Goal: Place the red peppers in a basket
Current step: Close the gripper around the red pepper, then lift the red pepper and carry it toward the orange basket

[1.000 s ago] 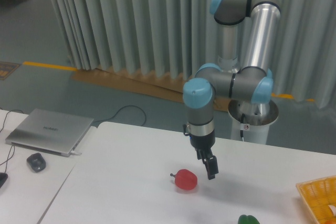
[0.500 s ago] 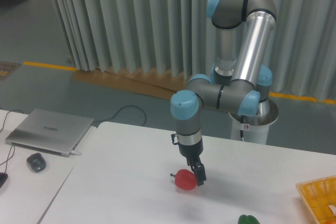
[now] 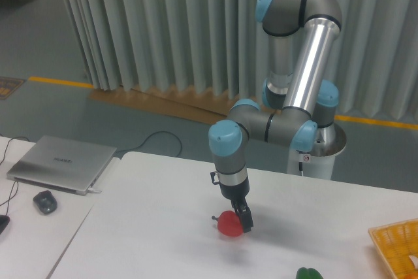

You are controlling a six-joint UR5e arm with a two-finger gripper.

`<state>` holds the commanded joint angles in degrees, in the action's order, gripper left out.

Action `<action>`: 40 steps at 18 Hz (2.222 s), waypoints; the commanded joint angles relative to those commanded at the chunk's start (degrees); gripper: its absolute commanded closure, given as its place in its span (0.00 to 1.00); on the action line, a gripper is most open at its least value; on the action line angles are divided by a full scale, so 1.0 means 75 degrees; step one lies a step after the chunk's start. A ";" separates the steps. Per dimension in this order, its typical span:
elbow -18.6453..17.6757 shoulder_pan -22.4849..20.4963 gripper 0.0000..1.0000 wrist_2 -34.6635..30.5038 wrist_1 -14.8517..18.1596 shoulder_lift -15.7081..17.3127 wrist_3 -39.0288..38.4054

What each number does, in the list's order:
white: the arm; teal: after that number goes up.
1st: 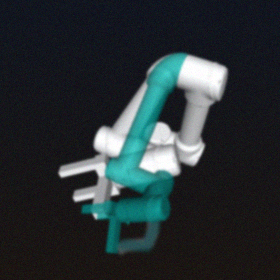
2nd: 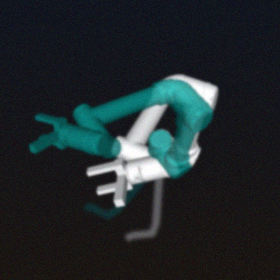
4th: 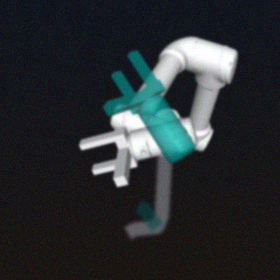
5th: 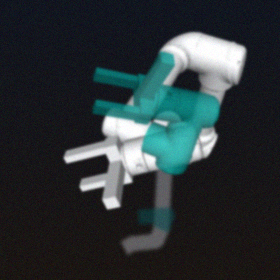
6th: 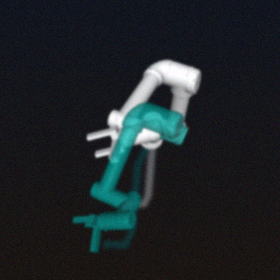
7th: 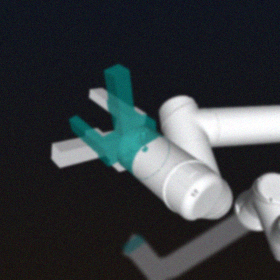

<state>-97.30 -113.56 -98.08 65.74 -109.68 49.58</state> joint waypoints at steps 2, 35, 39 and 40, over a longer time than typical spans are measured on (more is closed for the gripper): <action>0.0141 0.0129 0.00 0.0000 -0.0012 -0.0128 -0.0106; 0.0563 0.0188 0.52 -0.0410 -0.0012 -0.0528 -0.0306; 0.0622 -0.0081 0.52 -0.0387 0.0012 -0.0177 -0.0271; 0.0622 -0.0221 0.52 -0.0352 0.0012 -0.0083 -0.0270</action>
<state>-92.64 -115.21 -100.73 65.83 -110.31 47.55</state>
